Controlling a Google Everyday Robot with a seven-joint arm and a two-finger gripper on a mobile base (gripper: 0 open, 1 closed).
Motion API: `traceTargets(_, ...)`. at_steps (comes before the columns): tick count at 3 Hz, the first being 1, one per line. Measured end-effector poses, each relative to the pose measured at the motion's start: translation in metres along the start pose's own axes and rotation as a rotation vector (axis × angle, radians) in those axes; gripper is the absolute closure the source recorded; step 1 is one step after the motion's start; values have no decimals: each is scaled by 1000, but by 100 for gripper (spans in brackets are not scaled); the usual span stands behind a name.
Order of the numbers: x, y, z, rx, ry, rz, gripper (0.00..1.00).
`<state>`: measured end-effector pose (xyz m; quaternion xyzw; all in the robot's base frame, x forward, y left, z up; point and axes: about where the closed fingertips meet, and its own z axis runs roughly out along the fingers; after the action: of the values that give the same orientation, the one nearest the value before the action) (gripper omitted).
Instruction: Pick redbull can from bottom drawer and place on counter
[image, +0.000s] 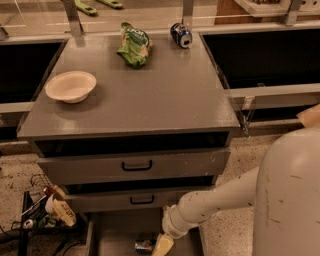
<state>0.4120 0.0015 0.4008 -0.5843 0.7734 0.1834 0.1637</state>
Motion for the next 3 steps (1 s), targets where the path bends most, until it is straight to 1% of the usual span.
traceTargets(1, 6, 0, 9, -10, -8, 24, 0)
traceTargets(2, 9, -4, 34, -31, -4, 25, 0)
traceTargets(3, 13, -3, 76, -78, 13, 24, 0)
